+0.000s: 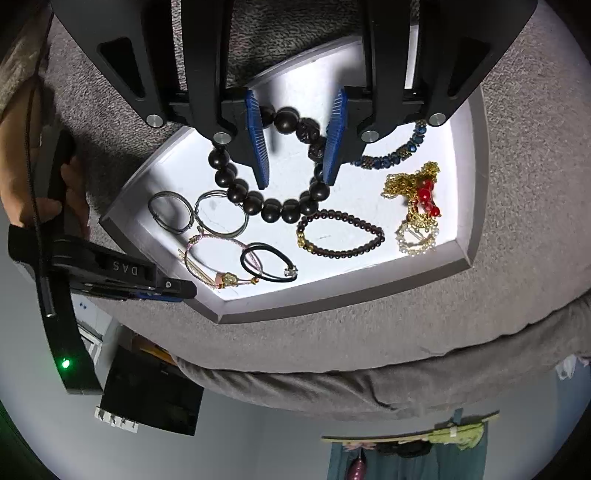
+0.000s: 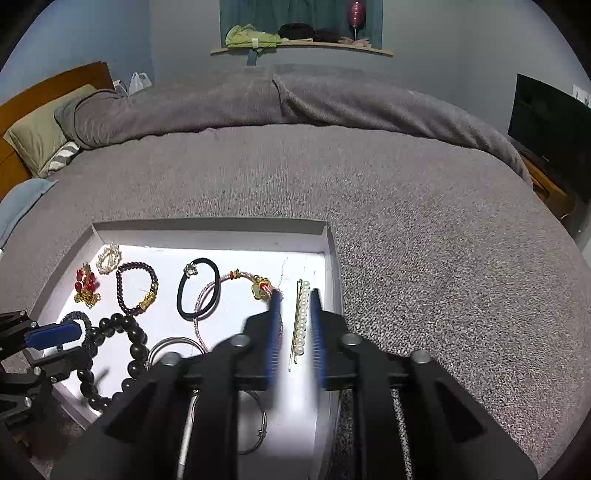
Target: Organize jewelry
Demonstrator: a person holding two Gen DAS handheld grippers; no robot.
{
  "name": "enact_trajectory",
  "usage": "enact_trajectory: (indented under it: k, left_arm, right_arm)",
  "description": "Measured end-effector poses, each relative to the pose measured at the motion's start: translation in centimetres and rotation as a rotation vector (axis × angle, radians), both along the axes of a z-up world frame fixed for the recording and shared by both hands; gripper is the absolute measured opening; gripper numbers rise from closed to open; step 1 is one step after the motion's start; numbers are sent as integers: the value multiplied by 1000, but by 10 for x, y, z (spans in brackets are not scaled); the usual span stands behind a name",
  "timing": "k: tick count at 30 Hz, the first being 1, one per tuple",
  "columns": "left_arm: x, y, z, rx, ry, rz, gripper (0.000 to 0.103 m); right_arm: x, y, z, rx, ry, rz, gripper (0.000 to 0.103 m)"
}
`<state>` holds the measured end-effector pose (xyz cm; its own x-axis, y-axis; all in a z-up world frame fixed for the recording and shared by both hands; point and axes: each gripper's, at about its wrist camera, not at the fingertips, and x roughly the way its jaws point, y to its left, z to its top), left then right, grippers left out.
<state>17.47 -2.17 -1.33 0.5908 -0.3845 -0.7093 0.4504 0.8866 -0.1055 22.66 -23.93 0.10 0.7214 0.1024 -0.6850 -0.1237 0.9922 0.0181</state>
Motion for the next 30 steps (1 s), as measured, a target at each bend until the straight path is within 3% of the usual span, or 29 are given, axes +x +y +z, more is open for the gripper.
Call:
enact_trajectory:
  k: [1,6,8,13,21,30]
  left_arm:
    - [-1,-1,1,2,-5,3,39]
    - [-11,-1,9,34,-47,34,61]
    - [-17,0,14,36,-64,39,64]
    - [-39,3,31,44,-110,64,75]
    - [-80,12,52,70,-183,142,90]
    - [-127,40,42,40,-178,252,95]
  right_arm:
    - [-2,-2,2,16,-2,-5,39]
    - [-23,-10,13,78,-5,-27,55]
    - [-34,-11,19,92,-24,-28,65]
    - [-63,-9,33,127,-58,-18,78]
    - [-120,-10,32,129,-70,-13,91]
    - [-167,-8,22,102,-83,-1,97]
